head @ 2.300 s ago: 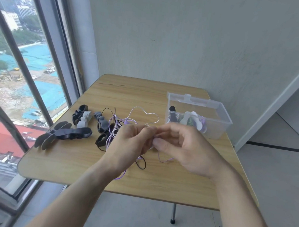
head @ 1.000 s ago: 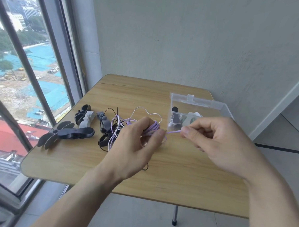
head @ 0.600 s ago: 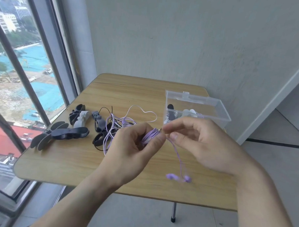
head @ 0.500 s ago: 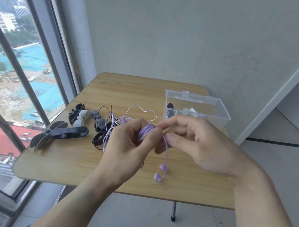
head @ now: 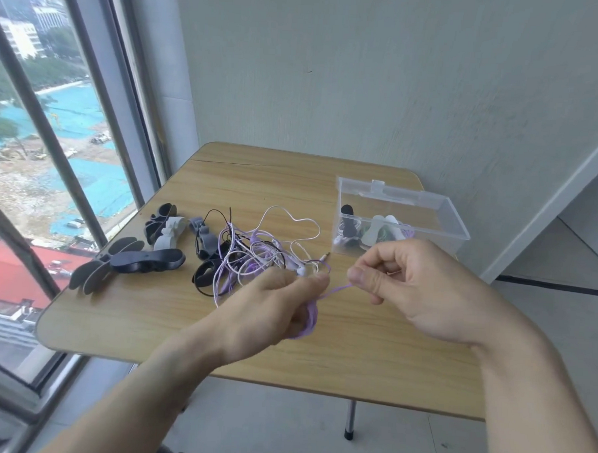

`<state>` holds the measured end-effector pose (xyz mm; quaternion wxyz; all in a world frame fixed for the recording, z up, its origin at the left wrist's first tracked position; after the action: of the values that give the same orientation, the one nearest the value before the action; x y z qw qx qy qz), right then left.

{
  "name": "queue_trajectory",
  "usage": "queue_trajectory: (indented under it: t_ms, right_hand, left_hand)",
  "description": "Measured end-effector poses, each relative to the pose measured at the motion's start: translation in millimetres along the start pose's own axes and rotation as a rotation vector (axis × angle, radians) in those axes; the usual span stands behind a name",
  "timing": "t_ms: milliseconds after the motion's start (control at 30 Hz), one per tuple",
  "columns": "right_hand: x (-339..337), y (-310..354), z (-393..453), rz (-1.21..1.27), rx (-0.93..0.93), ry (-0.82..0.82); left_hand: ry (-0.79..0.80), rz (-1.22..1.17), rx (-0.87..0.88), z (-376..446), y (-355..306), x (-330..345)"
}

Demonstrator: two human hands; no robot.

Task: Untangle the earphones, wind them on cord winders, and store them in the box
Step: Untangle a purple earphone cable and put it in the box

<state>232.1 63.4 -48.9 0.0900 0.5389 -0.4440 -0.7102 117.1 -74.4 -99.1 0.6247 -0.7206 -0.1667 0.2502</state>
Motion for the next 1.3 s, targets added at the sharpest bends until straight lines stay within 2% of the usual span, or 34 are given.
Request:
queue_trajectory:
  t_ms: [100, 200, 267, 433, 500, 600, 733, 800, 967, 1067, 1167, 1300]
  right_hand:
    - [5, -4, 4, 0.071, 0.058, 0.000]
    - [15, -4, 5, 0.075, 0.047, 0.105]
    - [25, -1, 4, 0.040, 0.041, 0.180]
    - [50, 7, 2, -0.061, 0.025, 0.275]
    - [56, 11, 3, -0.058, -0.007, 0.272]
    - [59, 14, 6, -0.124, -0.094, 0.237]
    - [47, 12, 6, -0.130, -0.145, 0.185]
    - [35, 13, 4, -0.092, -0.160, 0.118]
    - [30, 10, 4, 0.037, -0.144, 0.067]
    - [38, 9, 7, 0.092, -0.149, 0.058]
    - [39, 6, 12, 0.181, -0.159, 0.001]
    - [43, 8, 16, 0.267, -0.204, -0.004]
  left_hand:
    - [-0.004, -0.273, -0.094, 0, -3, 2]
    - [-0.014, -0.634, -0.183, 2, -5, 1]
    - [-0.027, -0.810, -0.158, 2, -7, 0]
    - [-0.170, -0.895, 0.015, 8, -10, -15]
    - [-0.239, -0.792, 0.066, 9, -10, -18]
    - [-0.309, -0.367, 0.170, 4, -5, -11]
    - [-0.315, 0.264, 0.315, 1, 3, -1]
    - [-0.264, 0.404, 0.330, 1, 3, -1]
    - [-0.162, 0.487, 0.236, 2, -1, -3]
    - [-0.082, 0.449, 0.122, 4, 5, -2]
    - [-0.124, 0.301, 0.062, 5, 7, -2]
    - [-0.248, -0.062, -0.039, 5, 2, -5]
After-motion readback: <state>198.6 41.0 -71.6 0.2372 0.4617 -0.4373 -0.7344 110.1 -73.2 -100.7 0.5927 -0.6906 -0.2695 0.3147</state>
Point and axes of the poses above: each hand's wrist, its own z-axis towards the middle knuckle, its own x-axis out of the palm, y = z × x, the point moved 3 cm from there along z, towards the middle knuckle, and after that the axes turned 8 degrees about -y, right-handed, at the moved point
